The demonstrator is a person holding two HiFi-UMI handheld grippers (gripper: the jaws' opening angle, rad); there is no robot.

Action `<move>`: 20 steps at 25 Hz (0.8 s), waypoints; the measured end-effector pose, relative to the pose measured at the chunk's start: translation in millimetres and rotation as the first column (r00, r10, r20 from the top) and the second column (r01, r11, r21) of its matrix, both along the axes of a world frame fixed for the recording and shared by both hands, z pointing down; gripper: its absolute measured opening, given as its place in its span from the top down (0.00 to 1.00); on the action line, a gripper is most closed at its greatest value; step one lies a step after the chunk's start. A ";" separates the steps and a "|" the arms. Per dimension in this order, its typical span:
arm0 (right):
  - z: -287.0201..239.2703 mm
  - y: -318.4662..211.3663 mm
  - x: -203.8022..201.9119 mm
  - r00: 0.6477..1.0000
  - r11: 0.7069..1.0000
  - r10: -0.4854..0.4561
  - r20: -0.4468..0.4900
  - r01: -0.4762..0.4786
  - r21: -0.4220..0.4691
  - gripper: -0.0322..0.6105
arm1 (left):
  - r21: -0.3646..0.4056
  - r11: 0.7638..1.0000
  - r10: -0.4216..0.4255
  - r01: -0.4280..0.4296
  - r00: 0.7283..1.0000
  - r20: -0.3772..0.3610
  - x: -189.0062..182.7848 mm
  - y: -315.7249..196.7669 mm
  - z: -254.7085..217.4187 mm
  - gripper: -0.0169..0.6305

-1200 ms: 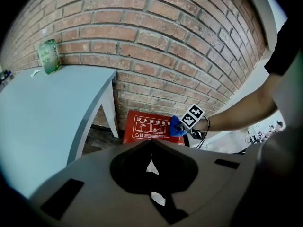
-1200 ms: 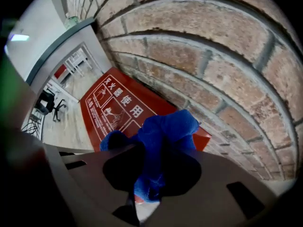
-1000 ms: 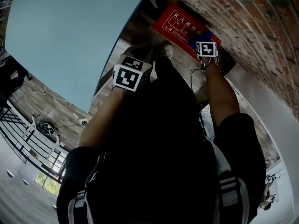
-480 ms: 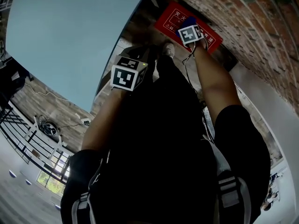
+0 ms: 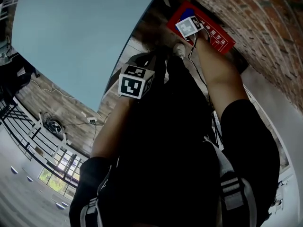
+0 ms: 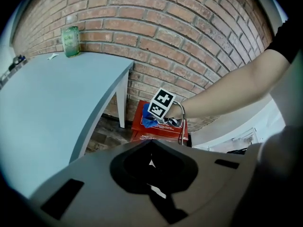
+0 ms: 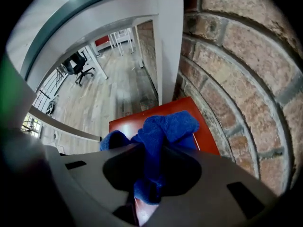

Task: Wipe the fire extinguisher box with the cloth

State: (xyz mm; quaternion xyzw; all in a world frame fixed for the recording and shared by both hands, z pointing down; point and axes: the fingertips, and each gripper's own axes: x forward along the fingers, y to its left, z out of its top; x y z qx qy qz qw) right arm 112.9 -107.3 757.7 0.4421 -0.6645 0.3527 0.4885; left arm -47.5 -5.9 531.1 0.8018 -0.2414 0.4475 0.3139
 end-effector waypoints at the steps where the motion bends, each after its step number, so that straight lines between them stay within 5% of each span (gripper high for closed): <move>1: 0.7 -3.5 -5.4 1.000 1.000 -0.020 -0.002 0.020 0.005 0.81 | 0.002 1.000 -0.007 0.007 1.000 0.000 -2.1 0.7 -0.8 0.96; 12: -2.5 -3.2 -53.2 0.993 0.995 -0.102 0.054 0.102 0.009 0.81 | -0.007 0.999 -0.043 0.043 0.999 0.024 -27.2 17.5 -1.7 0.96; 20: -6.2 38.1 -44.1 0.997 1.000 -0.010 0.079 0.011 -0.015 0.81 | 0.000 1.000 0.016 -0.016 1.000 0.008 -10.7 7.5 -6.6 0.96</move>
